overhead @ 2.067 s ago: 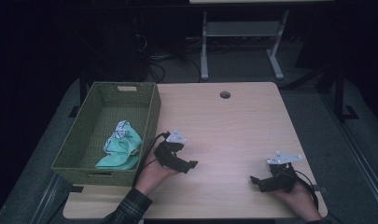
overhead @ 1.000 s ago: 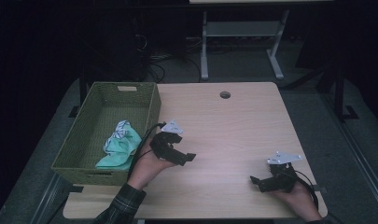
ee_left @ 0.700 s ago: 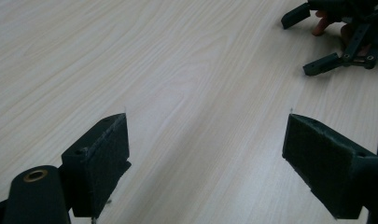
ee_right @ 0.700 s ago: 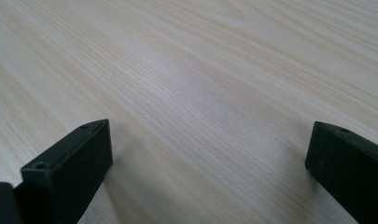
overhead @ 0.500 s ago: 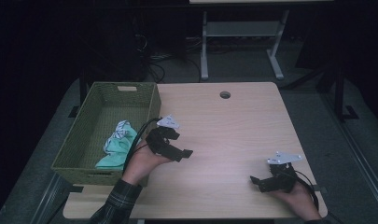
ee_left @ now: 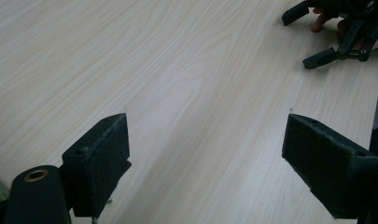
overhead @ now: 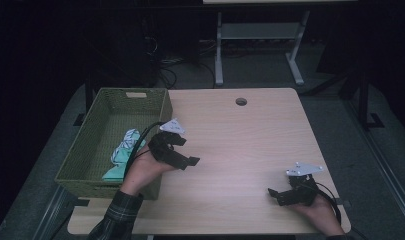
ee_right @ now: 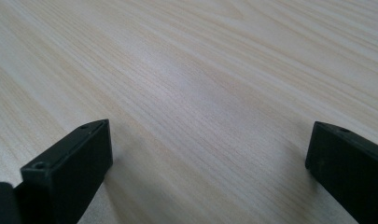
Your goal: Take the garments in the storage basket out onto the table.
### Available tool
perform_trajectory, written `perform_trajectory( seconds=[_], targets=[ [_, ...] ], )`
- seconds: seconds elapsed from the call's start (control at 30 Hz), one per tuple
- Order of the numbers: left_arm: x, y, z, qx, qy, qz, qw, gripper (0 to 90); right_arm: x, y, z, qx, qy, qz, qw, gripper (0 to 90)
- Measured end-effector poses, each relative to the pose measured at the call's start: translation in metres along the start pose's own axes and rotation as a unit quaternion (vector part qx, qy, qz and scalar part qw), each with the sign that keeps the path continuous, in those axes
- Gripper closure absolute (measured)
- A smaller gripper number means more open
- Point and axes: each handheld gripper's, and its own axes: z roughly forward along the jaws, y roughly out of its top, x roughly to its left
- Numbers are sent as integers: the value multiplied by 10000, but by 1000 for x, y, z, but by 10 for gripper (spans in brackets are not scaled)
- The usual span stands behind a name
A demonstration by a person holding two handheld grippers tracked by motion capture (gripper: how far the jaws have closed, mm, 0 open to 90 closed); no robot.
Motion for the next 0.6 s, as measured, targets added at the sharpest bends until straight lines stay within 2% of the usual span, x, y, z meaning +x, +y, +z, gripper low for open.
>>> perform_trajectory(
  seconds=[0.03, 0.4, 0.6],
  targets=[
    [2, -1, -3, -36, 20, -53, 10000, 143, 0, 0, 0, 1, 1, 0, 10000, 1],
    [11, -8, -19, -109, 74, -114, 9998, 145, 0, 0, 0, -1, 1, 0, 10000, 1],
    [21, -14, -30, -106, 194, -196, 9996, 145, 0, 0, 0, 0, 2, 1, 10000, 1]
  ],
)
